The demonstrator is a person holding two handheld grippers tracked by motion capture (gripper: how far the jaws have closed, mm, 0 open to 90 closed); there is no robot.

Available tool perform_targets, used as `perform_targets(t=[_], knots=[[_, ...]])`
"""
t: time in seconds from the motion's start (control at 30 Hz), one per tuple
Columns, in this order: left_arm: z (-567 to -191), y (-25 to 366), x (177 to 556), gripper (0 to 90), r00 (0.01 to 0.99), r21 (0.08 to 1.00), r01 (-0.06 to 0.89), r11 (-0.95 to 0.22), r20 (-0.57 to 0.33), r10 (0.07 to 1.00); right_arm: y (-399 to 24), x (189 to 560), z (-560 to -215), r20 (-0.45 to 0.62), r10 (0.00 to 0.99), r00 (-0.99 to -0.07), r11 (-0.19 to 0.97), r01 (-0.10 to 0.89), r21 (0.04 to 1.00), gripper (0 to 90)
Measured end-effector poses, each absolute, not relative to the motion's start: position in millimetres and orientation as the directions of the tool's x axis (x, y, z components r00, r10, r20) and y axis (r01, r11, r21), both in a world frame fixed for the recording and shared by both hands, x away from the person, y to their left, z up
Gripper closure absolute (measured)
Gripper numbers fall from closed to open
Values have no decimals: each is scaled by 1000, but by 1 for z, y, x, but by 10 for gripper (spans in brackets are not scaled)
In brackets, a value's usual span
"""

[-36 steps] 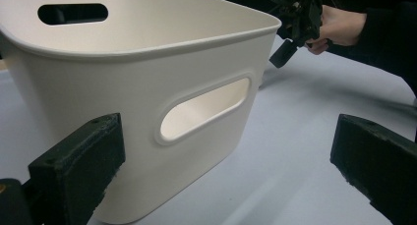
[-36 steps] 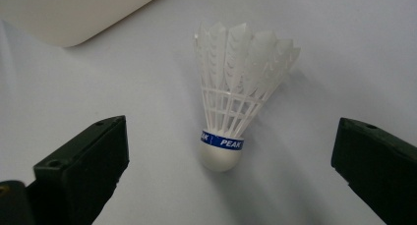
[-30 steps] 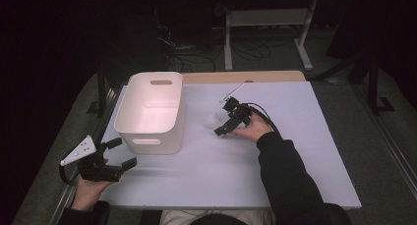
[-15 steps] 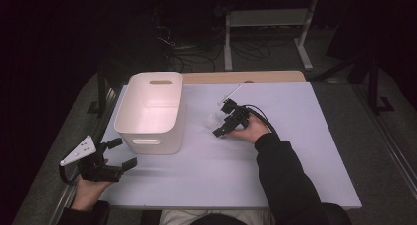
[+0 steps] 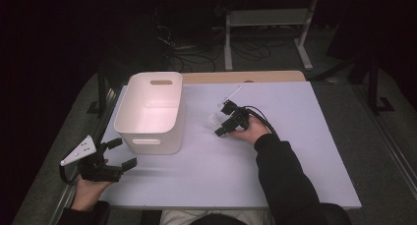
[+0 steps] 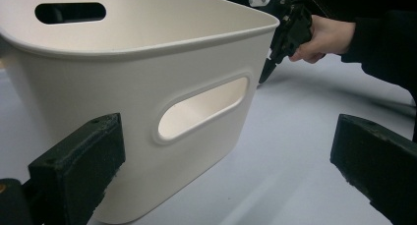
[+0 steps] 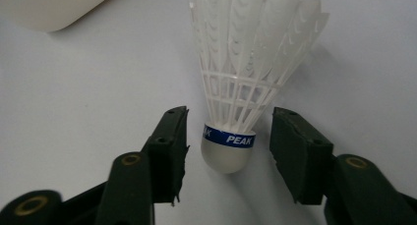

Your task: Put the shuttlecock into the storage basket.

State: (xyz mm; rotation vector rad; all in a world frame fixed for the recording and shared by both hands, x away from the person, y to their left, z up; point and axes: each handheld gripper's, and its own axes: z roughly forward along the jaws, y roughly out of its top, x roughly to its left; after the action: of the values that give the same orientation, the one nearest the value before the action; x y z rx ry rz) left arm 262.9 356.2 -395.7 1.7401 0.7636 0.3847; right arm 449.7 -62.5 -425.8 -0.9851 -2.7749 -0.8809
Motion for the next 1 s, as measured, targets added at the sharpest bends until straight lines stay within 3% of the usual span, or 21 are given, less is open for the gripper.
perform_targets(t=[0.33,1.0], knots=[[-396,356,263,0,734,944,294,-147,-125,667,-61,449,-427,238,550,-800,643,588,491,628],[-396,356,263,0,735,944,294,-150,-123,666,-70,447,-416,221,557,-801,632,581,513,637]])
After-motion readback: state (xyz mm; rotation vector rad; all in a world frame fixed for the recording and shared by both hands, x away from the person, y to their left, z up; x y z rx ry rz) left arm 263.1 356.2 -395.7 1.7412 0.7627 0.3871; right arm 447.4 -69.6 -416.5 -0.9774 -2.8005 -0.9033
